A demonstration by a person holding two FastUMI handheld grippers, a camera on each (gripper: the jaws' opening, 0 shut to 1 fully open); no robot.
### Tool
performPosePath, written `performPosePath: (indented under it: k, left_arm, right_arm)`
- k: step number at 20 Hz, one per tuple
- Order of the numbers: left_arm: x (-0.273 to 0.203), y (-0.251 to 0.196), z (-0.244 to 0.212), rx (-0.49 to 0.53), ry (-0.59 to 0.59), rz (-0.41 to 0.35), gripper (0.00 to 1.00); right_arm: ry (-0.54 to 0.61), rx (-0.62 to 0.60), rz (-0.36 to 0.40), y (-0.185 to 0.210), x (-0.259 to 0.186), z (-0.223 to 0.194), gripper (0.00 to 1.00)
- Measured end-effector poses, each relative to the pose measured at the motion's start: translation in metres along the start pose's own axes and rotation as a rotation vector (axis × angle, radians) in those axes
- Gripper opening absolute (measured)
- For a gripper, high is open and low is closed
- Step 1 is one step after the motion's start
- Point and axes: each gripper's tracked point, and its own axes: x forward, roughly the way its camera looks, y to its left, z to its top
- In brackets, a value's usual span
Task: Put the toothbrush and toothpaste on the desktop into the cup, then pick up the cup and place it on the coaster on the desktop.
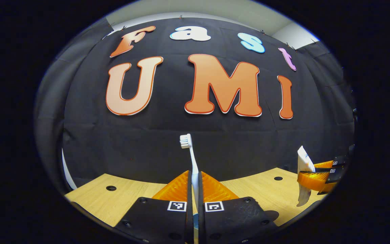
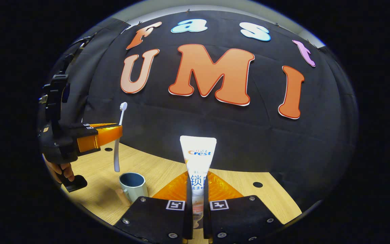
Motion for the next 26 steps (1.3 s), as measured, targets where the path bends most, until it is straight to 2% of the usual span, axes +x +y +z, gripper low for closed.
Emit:
performPosePath:
  k: [4,8,11,14,16,26]
  left_arm:
    - [0.017,-0.002,-0.028,-0.022,0.042,-0.008,0.06]
    - [0.019,-0.005,-0.038,0.010,0.026,-0.004,0.07]
    - [0.017,-0.020,-0.052,0.016,0.065,-0.064,0.10]
    - [0.013,-0.021,-0.059,0.056,0.068,-0.057,0.81]
    - [0.010,-0.021,-0.058,0.048,0.060,-0.061,0.93]
    - [-0.021,-0.009,-0.028,0.038,0.038,-0.060,0.93]
  right_arm:
    - [0.003,-0.012,-0.003,-0.006,0.006,-0.001,0.12]
    - [0.000,-0.029,-0.001,-0.008,0.005,0.001,0.12]
    - [-0.004,-0.033,-0.003,-0.008,0.006,0.003,0.12]
    - [-0.004,-0.035,0.003,-0.004,0.005,0.004,0.12]
    - [-0.004,-0.042,0.005,-0.001,0.004,0.005,0.12]
    - [-0.028,-0.028,0.028,0.019,0.002,0.026,0.12]
